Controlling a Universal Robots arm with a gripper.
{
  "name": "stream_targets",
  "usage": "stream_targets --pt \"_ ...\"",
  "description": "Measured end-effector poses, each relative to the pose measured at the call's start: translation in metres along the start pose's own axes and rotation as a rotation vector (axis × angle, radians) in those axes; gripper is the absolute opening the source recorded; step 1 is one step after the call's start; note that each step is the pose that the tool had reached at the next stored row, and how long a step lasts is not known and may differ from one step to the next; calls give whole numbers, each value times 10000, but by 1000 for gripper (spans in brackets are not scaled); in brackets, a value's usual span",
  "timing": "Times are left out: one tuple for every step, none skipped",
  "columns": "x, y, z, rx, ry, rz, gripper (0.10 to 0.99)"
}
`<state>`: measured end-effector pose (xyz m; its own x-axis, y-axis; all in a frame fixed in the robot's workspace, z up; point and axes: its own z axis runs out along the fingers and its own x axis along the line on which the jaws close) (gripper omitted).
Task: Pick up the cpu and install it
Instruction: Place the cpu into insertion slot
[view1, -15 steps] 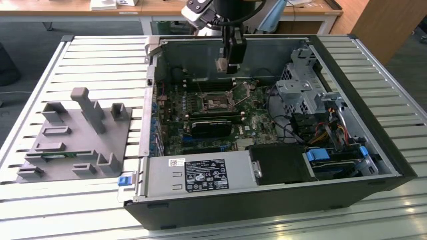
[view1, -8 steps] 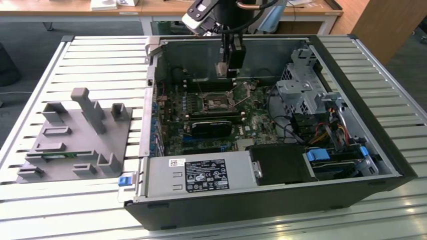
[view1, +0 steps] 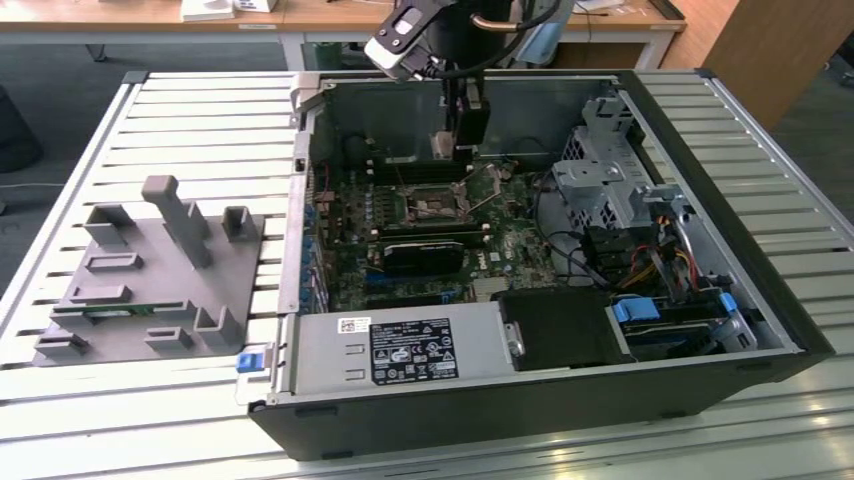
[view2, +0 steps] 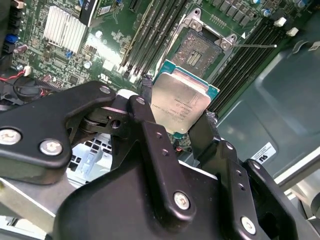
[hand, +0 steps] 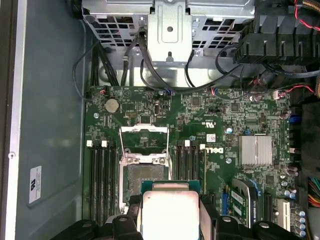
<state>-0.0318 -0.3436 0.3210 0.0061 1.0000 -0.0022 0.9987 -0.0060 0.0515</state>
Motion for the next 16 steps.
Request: stream_targets --pt "0 0 5 0 -1 0 541" --pt "0 0 9 1 -1 0 541" --pt "0 0 14 0 -1 -1 541" --pt "0 -1 18 0 0 0 541" --pt "0 -1 23 0 -1 0 541" --pt "0 -1 27 0 -2 0 541" --pt "0 -2 33 0 -6 0 541" --pt "0 -2 41 0 -22 -1 541" --pt "0 -3 50 0 -36 -2 541" --pt "0 -3 62 1 -57 -3 541" --pt "0 -4 78 1 -74 -3 541" --pt "1 -5 96 0 -79 -4 541" --pt "3 -6 114 -1 -80 -4 541" --pt "8 -7 136 -1 -81 -3 541" --pt "11 -8 154 -1 -81 -5 541" --pt "15 -9 172 -1 -82 -10 541"
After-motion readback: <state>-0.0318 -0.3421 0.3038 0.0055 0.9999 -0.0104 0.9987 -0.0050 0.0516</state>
